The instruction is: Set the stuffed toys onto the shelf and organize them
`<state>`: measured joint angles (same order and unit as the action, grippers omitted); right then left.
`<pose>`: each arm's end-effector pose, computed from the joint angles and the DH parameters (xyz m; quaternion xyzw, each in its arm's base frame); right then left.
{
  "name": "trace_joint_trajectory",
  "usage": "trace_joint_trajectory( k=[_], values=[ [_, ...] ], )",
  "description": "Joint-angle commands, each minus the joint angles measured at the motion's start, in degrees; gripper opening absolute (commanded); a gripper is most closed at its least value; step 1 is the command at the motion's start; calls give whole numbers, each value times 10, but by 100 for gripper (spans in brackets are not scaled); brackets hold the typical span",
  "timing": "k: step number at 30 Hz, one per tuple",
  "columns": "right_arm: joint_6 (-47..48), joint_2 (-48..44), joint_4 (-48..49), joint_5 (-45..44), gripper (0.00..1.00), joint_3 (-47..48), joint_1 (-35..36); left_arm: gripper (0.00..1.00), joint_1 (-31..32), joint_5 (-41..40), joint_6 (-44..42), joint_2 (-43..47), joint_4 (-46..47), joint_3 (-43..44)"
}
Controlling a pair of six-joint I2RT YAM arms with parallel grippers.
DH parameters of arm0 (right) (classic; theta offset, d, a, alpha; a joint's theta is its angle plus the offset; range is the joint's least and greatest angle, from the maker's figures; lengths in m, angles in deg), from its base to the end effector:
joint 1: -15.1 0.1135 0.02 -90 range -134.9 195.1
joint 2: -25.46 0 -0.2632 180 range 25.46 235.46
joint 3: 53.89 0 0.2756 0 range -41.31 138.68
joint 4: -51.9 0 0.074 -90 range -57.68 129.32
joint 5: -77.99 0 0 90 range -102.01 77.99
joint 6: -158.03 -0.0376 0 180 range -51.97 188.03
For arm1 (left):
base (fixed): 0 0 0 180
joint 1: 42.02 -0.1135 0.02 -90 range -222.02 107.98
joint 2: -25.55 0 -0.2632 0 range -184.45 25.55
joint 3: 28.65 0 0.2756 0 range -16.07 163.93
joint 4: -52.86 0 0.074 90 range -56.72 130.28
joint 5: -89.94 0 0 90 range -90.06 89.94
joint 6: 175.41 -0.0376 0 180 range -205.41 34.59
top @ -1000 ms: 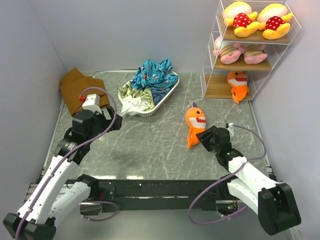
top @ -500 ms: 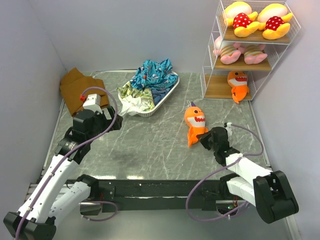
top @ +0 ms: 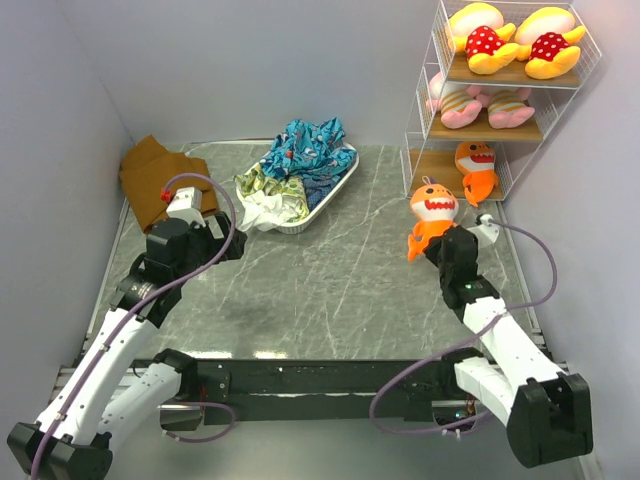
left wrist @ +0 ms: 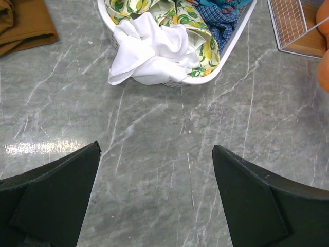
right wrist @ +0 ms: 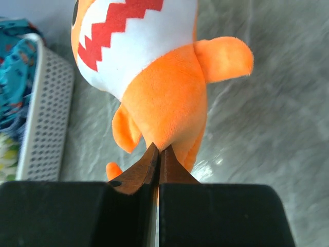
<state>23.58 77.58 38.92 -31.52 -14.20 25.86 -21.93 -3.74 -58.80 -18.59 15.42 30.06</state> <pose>0.2248 0.0299 0.2150 0.3281 0.7711 0.1171 0.5330 0.1892 -0.0666 0.3228 -0.0651 0.8305 -0.1945 0.5179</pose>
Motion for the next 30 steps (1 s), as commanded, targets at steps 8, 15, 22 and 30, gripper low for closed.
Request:
trace_joint_trajectory(
  k=[8,15,22,30],
  values=[
    [138,183,103,78,0,111,-122,96,1,22,-4,20,17,-4],
    [172,278,190,169,0,152,-153,96,1,29,-5,20,20,-4],
    [206,374,252,220,0,227,-162,96,1,30,-6,21,22,-3],
    [253,481,274,191,0,309,-163,96,1,32,-8,20,25,-4]
  ],
)
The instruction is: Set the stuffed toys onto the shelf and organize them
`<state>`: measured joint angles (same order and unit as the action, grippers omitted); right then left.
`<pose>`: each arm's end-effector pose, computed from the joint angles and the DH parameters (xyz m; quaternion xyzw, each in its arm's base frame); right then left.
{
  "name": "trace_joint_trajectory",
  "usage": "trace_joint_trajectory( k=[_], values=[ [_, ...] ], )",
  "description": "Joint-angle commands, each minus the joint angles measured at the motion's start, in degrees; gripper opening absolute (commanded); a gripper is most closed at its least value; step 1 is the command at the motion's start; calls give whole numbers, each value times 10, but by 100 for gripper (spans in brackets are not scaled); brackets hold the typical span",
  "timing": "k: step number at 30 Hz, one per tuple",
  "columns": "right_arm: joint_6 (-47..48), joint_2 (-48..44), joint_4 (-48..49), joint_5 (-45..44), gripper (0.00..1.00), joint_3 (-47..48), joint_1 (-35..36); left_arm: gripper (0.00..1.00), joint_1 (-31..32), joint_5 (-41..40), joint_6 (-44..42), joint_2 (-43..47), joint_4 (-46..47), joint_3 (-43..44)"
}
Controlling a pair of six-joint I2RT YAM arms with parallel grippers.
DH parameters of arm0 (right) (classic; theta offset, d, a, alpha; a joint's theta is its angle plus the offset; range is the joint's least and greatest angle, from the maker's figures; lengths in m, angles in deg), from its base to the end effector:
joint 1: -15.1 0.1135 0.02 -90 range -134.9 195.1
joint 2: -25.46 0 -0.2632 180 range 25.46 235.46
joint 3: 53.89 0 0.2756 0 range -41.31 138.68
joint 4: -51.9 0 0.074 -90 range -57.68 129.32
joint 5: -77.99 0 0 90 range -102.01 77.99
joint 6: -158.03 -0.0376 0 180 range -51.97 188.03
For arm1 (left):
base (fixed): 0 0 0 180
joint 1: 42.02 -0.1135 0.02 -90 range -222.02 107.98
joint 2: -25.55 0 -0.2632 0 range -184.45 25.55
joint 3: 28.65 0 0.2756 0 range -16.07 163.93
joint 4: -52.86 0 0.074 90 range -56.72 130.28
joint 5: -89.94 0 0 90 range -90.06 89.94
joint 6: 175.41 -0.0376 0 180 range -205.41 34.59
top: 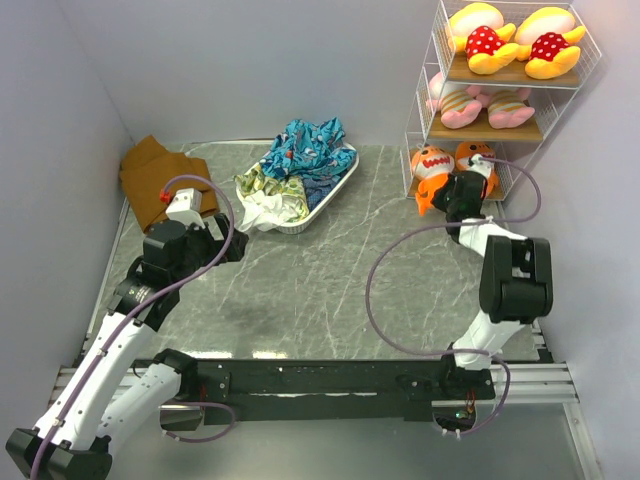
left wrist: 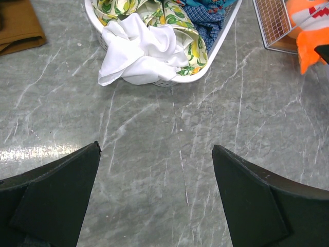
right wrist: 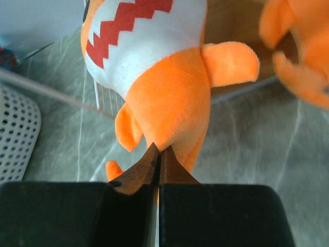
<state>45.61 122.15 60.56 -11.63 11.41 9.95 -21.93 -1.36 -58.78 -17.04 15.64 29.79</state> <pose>0.3873 -0.0347 0.1882 0.1966 0.8090 0.0859 0.5472 0.1837 -0.0663 0.3262 -0.0535 0.8242 -0.2149 0.5212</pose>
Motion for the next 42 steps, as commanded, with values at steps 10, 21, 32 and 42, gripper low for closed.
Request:
trace_joint_trajectory(
  k=[10,21,32,42],
  values=[
    [27,153,-34,-3,0,208,-6,96,1,8,-8,0,21,0],
    [33,200,-163,-46,16,298,-6,96,1,8,-9,-5,24,0],
    [24,175,-152,-44,43,266,-6,96,1,18,-10,-14,26,1],
    [-9,101,-148,-55,62,202,-6,96,1,14,-11,-1,21,1]
  ],
)
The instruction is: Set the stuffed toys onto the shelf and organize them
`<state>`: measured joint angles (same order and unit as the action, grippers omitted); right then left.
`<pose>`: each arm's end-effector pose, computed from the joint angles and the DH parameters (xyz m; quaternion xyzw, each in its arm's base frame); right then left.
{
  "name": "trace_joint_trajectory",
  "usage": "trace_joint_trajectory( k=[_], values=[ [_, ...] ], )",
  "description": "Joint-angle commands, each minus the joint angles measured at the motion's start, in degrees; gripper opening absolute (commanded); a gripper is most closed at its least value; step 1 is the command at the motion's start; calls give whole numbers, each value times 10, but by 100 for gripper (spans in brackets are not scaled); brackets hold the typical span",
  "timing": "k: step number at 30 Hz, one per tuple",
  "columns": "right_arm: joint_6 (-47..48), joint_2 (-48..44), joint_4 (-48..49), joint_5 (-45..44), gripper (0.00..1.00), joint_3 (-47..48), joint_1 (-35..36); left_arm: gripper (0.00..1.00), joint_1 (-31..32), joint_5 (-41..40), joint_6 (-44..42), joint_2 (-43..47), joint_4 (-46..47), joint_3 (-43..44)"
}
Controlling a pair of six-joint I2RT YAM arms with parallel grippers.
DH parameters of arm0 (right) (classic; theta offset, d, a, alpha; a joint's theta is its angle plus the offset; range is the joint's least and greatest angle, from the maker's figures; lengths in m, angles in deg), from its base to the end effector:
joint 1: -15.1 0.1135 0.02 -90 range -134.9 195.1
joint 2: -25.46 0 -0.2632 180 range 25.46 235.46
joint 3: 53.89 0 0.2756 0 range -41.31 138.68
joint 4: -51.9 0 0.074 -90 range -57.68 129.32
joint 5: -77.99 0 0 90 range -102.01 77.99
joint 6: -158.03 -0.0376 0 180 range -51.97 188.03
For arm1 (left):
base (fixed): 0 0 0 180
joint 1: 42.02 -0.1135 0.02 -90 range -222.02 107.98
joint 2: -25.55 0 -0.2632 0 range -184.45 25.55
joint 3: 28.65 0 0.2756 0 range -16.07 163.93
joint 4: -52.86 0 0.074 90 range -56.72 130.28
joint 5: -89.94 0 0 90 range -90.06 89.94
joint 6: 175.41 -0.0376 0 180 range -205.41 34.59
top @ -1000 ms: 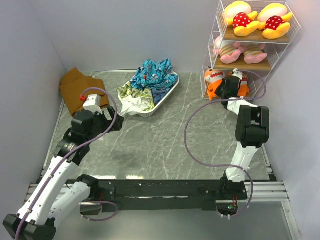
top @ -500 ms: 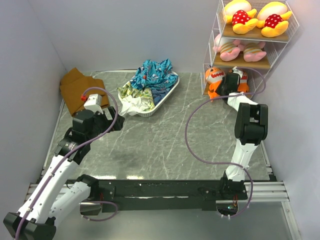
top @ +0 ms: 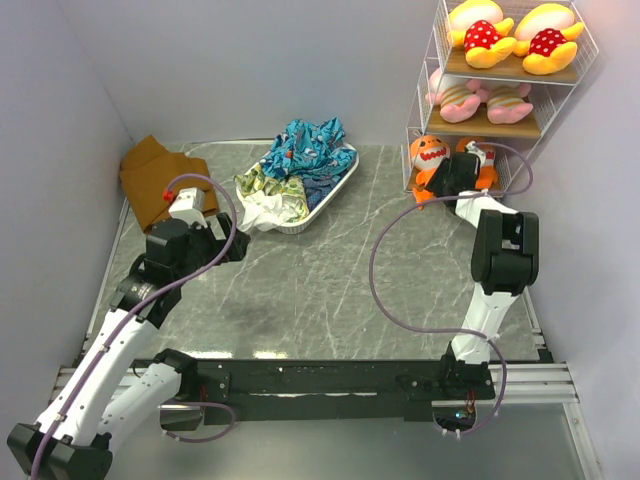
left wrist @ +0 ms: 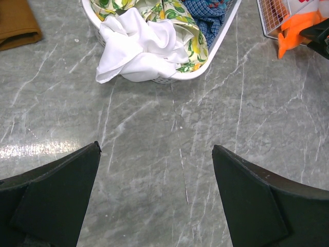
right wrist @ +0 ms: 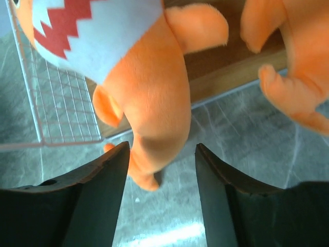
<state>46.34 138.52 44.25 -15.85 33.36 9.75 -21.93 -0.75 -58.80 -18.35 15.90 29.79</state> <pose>0.4620 -0.0458 0.1742 0.2212 0.8521 0.0381 0.4728 0.1883 -0.0684 0.3226 -0.0506 0.8295 -0.2158 0.5126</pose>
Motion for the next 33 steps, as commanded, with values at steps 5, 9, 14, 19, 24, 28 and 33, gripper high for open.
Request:
trace_joint_trajectory(
  k=[5,9,14,19,24,28,33],
  values=[
    [-26,-125,1,26,67,-60,-4,96,1,-7,-12,7,14,3],
    [-42,-208,-10,76,71,-123,4,96,1,-7,-14,7,12,5],
    [-47,-323,-59,110,75,-209,46,96,1,2,-15,19,19,0],
    [-30,-483,-122,113,79,-241,144,96,1,63,-20,54,49,-10],
    [-55,-641,-92,222,100,-295,188,96,1,120,-18,98,82,-29],
    [-126,-709,-84,219,100,-342,194,96,1,121,-11,124,86,-32],
    [-112,-710,-170,234,100,-324,194,96,1,133,-2,153,105,-47]
  ],
)
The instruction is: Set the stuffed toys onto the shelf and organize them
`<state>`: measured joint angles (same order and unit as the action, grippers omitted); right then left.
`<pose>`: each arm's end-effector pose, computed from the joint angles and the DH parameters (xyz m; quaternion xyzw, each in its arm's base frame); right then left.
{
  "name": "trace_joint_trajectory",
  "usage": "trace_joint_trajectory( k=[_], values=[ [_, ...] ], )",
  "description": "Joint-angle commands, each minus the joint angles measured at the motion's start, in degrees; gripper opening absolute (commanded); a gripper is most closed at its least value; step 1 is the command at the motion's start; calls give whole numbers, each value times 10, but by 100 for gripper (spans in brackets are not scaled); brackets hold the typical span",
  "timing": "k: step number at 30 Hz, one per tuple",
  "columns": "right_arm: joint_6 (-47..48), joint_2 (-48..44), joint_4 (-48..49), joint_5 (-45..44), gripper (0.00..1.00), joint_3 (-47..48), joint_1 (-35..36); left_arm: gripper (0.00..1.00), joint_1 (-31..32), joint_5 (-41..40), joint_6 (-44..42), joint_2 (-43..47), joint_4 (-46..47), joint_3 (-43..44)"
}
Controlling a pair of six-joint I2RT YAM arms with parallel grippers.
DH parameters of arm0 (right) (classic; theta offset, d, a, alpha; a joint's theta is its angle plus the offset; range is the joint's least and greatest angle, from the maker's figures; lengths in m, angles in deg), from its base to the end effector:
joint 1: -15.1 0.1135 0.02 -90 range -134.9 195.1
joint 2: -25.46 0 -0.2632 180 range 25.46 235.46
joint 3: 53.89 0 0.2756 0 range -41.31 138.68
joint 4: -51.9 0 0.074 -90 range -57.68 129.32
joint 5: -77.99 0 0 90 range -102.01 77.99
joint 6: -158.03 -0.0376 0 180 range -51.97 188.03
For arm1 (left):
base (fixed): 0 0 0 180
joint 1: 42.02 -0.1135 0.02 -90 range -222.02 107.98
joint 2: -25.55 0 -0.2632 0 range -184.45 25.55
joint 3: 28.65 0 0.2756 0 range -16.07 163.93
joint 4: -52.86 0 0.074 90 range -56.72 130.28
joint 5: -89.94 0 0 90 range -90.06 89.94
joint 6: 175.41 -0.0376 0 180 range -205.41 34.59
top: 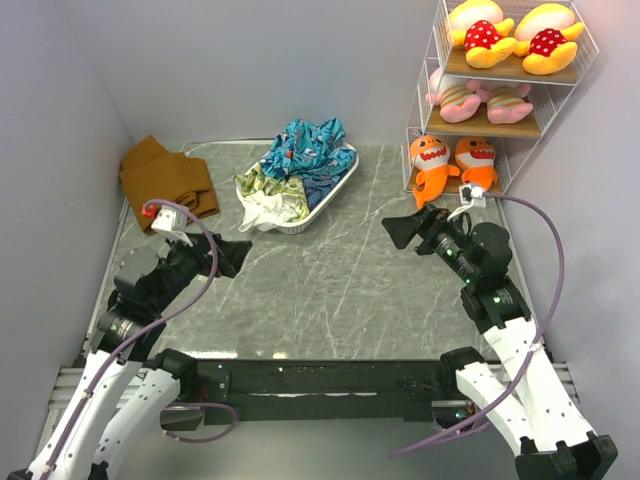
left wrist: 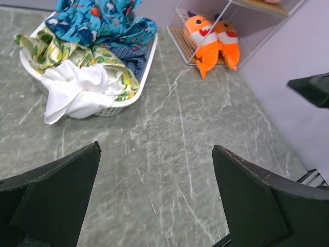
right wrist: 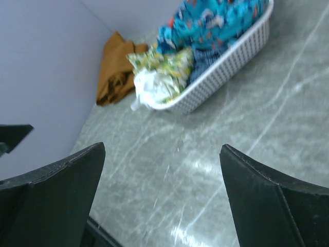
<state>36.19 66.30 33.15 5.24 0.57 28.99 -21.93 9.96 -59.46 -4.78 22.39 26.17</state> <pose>0.1897 0.0584 0.3407 0.0139 0.7365 0.3612 0.5717 0.1424 -0.0591 0.3491 0.0205 0.7422 -0.3204 0.5882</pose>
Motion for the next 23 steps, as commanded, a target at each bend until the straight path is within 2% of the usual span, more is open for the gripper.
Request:
trace_joint_trajectory(
  k=[1,19,23],
  values=[
    [-8,12,-66,21,100,6,2,96,1,27,3,19,42,-12],
    [-6,-1,57,118,100,-37,2,96,1,54,4,17,53,-17],
    [-4,0,55,124,100,-27,2,96,1,57,5,17,56,-19]
  ],
)
